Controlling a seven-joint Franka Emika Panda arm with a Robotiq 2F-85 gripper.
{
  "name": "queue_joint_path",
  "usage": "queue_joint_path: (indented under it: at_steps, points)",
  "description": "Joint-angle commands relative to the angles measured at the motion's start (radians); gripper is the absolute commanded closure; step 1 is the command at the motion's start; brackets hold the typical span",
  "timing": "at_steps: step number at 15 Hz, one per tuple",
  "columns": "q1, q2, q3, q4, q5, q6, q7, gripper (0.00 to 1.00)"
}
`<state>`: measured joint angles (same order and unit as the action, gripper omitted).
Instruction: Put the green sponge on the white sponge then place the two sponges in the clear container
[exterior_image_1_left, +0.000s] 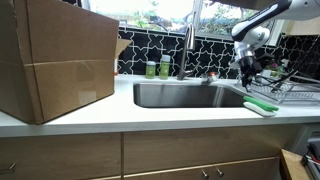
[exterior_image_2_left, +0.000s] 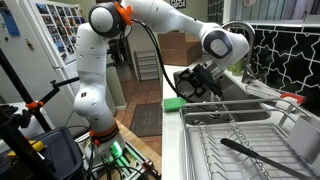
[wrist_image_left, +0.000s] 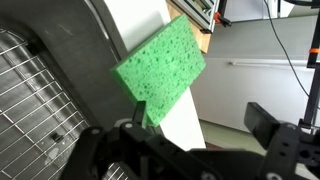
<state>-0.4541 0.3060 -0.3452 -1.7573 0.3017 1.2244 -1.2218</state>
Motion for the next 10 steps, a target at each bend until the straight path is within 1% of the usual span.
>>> queue_joint_path:
  at_steps: [1,3,10]
  points:
    - [-0.018,0.002,0.018,0.007,-0.001,-0.003,0.003,0.0]
    - [-0.031,0.049,0.024,0.058,-0.007,-0.026,-0.046,0.0]
    - [-0.032,0.157,0.075,0.159,-0.074,-0.052,-0.131,0.0]
